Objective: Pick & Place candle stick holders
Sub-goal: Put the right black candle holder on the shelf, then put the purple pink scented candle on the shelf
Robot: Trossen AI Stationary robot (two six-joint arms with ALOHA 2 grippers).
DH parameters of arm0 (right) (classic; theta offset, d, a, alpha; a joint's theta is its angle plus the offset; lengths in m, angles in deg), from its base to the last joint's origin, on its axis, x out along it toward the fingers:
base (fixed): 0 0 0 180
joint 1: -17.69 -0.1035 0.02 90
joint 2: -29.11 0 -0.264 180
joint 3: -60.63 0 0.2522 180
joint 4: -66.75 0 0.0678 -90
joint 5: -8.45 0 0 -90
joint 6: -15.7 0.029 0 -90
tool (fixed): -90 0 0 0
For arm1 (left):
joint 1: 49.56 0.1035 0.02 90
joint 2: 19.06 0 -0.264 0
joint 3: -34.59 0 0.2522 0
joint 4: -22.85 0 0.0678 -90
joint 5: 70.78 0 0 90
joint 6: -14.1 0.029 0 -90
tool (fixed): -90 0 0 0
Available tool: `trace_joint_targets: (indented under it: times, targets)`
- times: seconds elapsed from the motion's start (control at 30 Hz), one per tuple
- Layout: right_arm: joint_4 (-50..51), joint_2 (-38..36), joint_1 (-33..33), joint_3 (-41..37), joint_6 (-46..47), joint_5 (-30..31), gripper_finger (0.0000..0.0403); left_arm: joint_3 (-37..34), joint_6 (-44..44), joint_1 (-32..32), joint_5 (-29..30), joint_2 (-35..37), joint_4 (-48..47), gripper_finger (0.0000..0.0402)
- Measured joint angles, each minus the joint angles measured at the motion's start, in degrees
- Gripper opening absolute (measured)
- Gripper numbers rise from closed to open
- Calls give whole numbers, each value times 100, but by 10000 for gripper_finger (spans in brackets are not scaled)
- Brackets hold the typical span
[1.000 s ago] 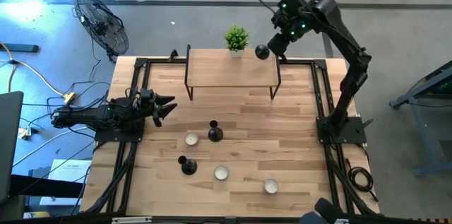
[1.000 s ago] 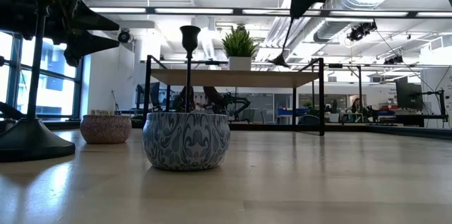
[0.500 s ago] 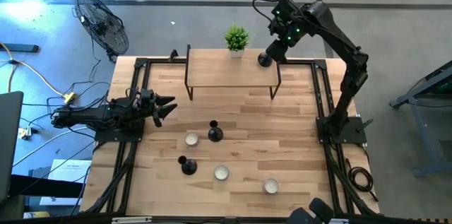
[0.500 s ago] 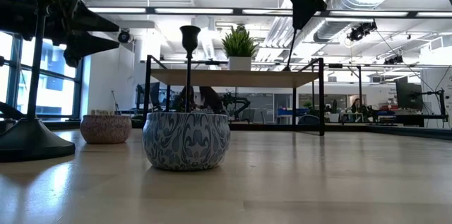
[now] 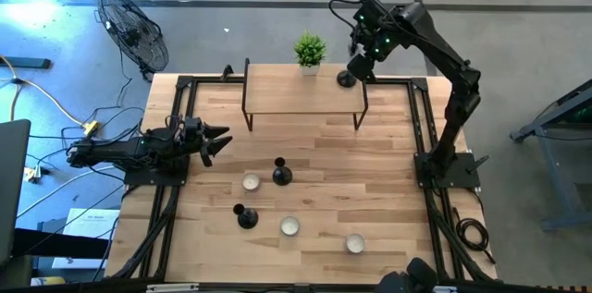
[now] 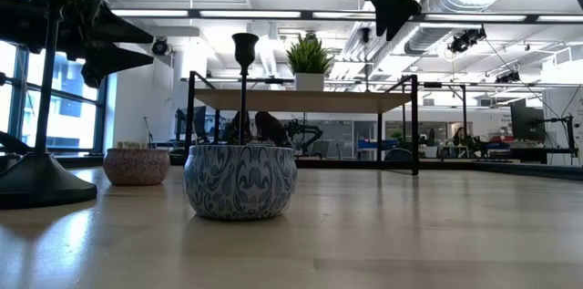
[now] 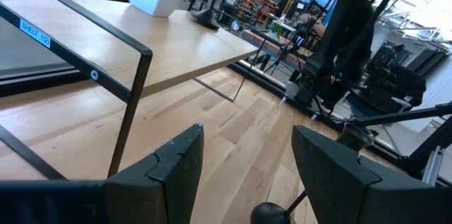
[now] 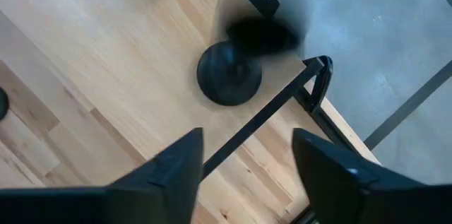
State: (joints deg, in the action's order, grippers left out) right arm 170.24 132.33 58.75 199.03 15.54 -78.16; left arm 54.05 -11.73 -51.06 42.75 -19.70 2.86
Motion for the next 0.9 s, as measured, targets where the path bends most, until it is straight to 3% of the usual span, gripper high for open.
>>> trace_joint_targets:
  times: [0.17, 0.7, 0.9]
  targets:
    - [-100, -2, -39, 2, 9, -10, 244, 0, 0, 0, 1, 0, 0, 213]
    - [29, -337, -368, 50, 161, 309, 244, 0, 0, 0, -48, 0, 2, 213]
    - [27, -916, -538, 52, 735, -476, 245, 0, -115, 0, -312, 0, 10, 213]
